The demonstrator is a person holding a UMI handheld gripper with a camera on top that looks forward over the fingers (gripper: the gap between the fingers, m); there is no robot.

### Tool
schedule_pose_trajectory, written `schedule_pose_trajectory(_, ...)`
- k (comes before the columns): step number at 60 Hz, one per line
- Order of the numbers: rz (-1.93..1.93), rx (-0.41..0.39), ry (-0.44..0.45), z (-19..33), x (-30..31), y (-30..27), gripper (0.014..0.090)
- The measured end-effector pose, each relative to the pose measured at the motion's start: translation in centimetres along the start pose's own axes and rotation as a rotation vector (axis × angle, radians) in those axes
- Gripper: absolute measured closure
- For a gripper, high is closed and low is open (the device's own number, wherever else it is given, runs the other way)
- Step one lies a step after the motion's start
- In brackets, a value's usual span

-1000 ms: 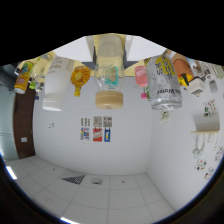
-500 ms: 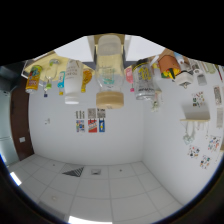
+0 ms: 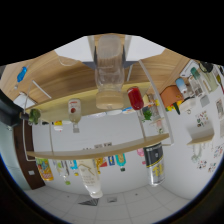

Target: Make me a cup of Mount Fuji.

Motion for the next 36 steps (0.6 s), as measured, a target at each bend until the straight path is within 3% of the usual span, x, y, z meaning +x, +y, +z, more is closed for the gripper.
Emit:
schedule_pose_trajectory(12,0.378,-0.045,-0.018,1.0,1.3,3.9,0.0649)
schedule_pose_trajectory(36,1.316,-0.060,-0.214,2.2,1.6,4.0,0.0652)
